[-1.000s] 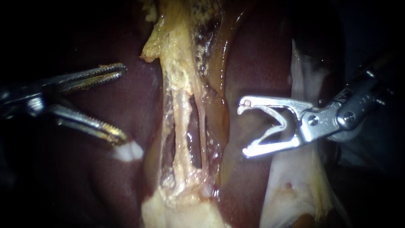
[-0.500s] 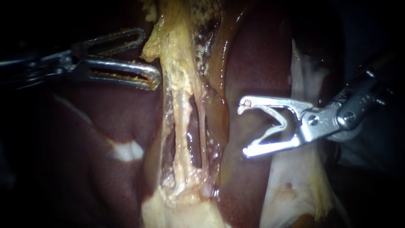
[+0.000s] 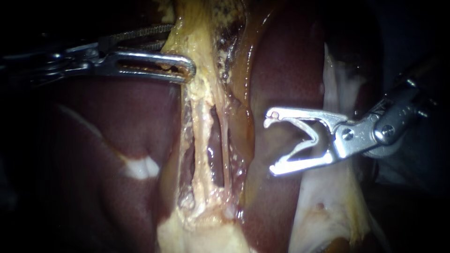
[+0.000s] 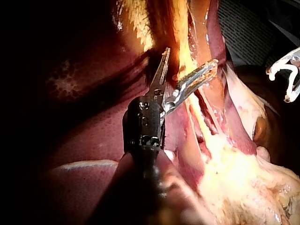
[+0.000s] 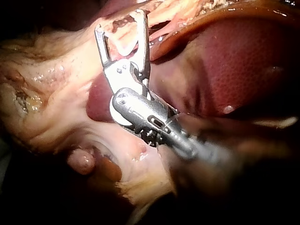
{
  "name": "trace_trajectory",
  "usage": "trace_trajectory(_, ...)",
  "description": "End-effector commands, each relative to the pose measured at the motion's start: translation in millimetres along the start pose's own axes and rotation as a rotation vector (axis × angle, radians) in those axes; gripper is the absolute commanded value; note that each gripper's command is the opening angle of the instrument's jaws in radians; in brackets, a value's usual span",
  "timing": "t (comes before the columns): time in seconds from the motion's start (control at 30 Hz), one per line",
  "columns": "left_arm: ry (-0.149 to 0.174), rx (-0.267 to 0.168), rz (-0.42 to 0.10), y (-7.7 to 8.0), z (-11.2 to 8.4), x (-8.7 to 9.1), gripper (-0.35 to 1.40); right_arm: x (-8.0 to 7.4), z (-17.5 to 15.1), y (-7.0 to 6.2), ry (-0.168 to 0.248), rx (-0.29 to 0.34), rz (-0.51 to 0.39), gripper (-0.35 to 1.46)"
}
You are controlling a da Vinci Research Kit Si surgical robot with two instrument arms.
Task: Grabbing gallbladder
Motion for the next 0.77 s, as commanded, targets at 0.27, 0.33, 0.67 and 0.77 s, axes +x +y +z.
trace_trajectory(0.27,0.003,0.003,-0.075,0.6,-1.2,-0.9,-0.35,-0.1,0.0,0.0,0.0,0.0,0.0,0.6)
trace_trajectory(0.33,0.016,-0.004,-0.078,1.0,-1.4,-0.6,-0.35,-0.1,0.0,0.0,0.0,0.0,0.0,0.6)
trace_trajectory(0.67,0.035,-0.018,-0.078,1.2,-1.5,0.0,-0.35,-0.1,0.0,0.0,0.0,0.0,-0.001,0.6)
trace_trajectory(0.77,0.035,-0.018,-0.079,1.1,-1.5,0.0,-0.35,-0.1,0.0,0.0,0.0,0.0,-0.001,0.6)
